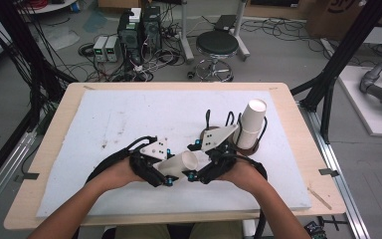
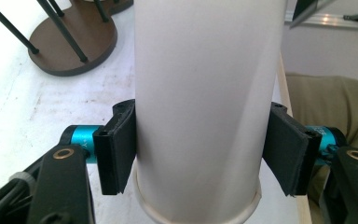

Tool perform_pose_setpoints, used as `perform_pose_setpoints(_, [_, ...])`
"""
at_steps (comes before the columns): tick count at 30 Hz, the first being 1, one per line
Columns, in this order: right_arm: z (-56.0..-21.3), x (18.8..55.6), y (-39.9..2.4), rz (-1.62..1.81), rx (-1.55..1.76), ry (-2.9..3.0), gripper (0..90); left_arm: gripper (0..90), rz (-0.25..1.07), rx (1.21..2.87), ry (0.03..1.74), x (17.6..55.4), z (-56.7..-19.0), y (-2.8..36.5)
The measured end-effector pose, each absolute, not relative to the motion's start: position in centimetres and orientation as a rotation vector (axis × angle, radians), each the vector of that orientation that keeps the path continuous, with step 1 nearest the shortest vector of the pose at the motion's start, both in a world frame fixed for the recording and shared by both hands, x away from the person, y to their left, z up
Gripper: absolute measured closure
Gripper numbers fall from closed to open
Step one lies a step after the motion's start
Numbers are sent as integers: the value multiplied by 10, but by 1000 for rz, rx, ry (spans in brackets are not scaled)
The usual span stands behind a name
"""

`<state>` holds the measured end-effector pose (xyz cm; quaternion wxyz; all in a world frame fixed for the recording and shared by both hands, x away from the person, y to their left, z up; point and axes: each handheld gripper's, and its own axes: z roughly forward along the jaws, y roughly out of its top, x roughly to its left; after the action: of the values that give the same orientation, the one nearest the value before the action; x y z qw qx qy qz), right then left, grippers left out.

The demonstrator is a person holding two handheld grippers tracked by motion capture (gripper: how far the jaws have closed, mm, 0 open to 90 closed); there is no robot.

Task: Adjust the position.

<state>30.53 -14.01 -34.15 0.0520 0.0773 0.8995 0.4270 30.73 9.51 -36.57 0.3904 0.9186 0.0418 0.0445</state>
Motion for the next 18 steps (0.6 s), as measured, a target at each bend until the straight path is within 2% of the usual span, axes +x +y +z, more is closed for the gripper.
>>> perform_pose_setpoints(10, [-347, 308, -126, 1201, 163, 2822, 214, 324, 76, 2377, 82, 306, -369, 91])
perform_pose_setpoints(18, [-351, 308, -121, 1139, 102, 2867, 287, 325, 62, 2408, 64, 306, -370, 88])
